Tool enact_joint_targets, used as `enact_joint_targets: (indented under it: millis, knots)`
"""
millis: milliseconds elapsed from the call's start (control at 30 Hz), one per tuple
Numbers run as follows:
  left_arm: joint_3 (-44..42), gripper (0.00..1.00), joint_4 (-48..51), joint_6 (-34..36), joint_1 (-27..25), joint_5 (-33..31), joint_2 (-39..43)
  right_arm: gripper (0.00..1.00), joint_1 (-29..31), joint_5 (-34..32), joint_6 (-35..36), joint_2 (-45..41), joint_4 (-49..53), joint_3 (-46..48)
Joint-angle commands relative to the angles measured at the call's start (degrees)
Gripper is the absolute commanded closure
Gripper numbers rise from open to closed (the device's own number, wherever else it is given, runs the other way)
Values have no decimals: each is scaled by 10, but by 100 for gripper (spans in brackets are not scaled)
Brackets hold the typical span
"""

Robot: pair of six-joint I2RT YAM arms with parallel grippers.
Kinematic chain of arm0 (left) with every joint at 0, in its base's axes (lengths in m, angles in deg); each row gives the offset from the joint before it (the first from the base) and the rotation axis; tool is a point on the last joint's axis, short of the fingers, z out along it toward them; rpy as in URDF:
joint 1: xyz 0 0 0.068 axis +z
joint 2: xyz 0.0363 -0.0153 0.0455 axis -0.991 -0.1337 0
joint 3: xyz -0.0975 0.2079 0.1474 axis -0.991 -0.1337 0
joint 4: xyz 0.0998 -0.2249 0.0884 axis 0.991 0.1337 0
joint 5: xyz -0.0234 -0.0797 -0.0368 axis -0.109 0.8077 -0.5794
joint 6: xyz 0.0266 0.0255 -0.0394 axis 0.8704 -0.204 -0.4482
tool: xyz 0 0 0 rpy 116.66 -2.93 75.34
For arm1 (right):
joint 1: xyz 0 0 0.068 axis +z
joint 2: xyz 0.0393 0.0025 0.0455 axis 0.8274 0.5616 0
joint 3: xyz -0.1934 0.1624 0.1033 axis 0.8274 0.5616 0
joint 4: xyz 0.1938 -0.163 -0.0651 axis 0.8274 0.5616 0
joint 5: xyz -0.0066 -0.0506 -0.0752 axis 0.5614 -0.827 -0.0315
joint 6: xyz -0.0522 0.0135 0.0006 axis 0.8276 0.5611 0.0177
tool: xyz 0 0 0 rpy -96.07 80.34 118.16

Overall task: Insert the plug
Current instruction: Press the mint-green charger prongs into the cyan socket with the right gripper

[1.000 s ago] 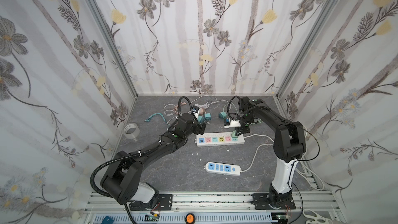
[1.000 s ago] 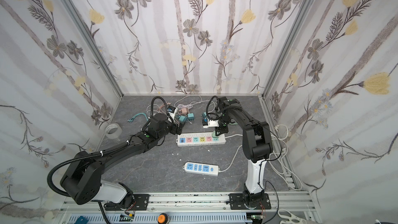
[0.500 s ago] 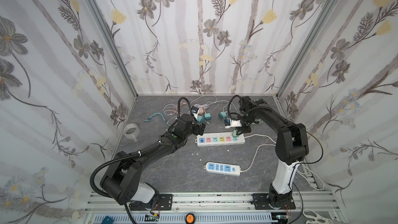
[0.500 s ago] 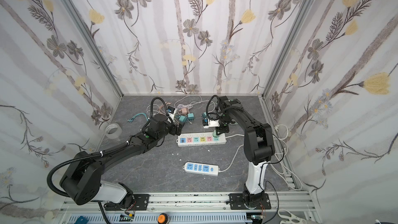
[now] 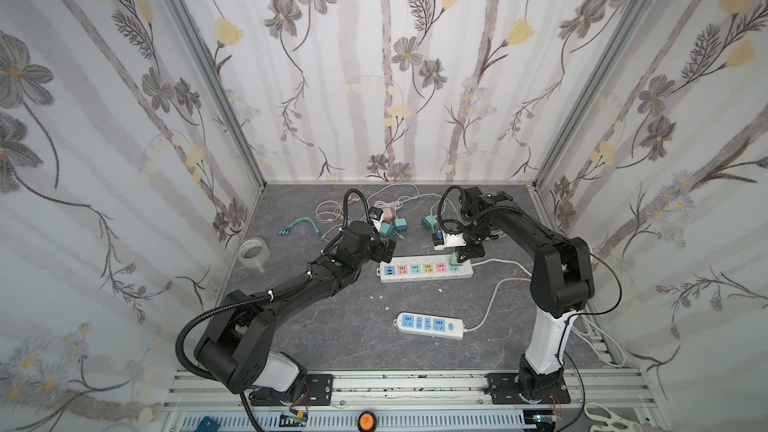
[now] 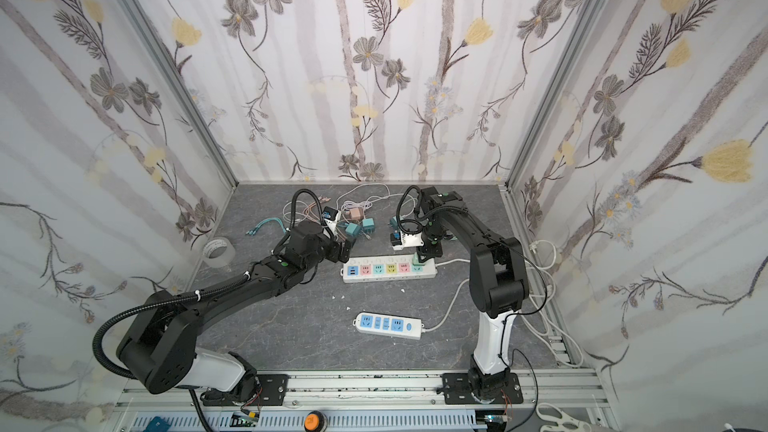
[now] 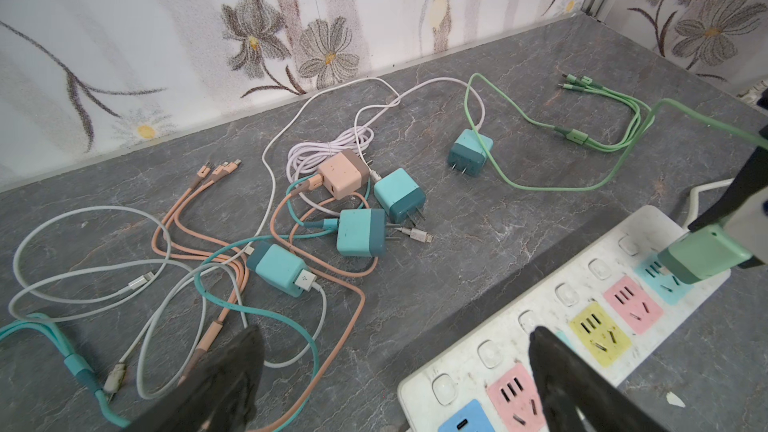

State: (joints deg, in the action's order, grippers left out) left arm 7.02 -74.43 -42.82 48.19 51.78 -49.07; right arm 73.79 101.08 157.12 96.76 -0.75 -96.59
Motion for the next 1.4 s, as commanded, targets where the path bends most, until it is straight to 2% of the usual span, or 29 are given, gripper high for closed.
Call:
enact_joint_targets:
  millis: [0, 700, 833, 1067, 1300, 1367]
  knots:
    - [-3, 0, -12, -8, 2, -3, 1, 100, 1, 12, 12, 5, -19, 6]
    - [-7, 0, -17, -12, 4, 0, -7, 100, 19, 4, 22, -2, -43, 21]
    - [-9, 0, -19, -11, 5, -1, -8, 100, 20, -16, 23, 9, -36, 17]
    - [-11, 0, -14, -12, 6, -1, -7, 100, 40, -90, 7, 50, -32, 16]
    - [-17, 0, -14, -20, 9, -3, -6, 100, 49, -103, -5, 54, -16, 14]
    - [-18, 0, -13, -19, 9, -5, -7, 85, 49, -85, -8, 45, -13, 21]
